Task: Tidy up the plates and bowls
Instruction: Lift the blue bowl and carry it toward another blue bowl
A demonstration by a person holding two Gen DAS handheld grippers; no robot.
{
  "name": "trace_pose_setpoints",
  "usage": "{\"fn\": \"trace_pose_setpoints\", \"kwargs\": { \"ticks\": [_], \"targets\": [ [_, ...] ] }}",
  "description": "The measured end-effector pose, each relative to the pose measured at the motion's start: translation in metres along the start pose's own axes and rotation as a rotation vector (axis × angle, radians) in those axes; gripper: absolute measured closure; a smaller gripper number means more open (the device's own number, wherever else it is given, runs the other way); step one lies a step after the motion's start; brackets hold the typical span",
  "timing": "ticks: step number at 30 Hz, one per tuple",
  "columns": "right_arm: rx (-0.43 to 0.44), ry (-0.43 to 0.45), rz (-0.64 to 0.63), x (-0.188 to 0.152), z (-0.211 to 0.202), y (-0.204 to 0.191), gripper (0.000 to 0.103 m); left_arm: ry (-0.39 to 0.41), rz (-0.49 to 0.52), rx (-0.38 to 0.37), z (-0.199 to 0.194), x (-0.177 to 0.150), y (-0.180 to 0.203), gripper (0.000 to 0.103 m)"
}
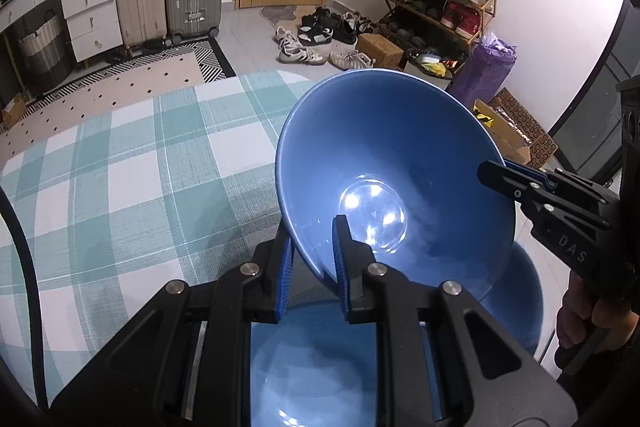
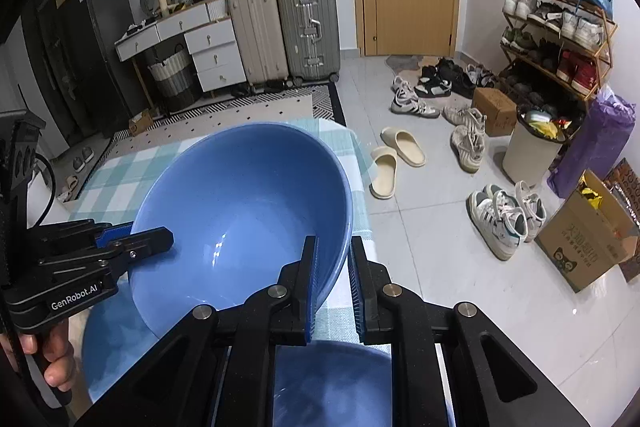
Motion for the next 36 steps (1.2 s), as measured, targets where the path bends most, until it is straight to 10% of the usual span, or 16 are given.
{"fn": "trace_pose_setpoints", "kwargs": {
  "ticks": [36],
  "targets": [
    [0.089, 0.072, -0.051, -0.056, -0.092, -0.090, 0.087, 0.095, -0.007, 0.051, -0.143, -0.111, -0.010, 0.087]
  ]
}}
Point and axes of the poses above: each gripper's, at about its wrist camera, not at the fingertips, and z roughly the way its jaws point, y to its right, x to its top, the point moved 8 cm from there along z, roughly the way its jaws point, and after that the axes turned 9 degrees about -y, right-handed, at the moved point
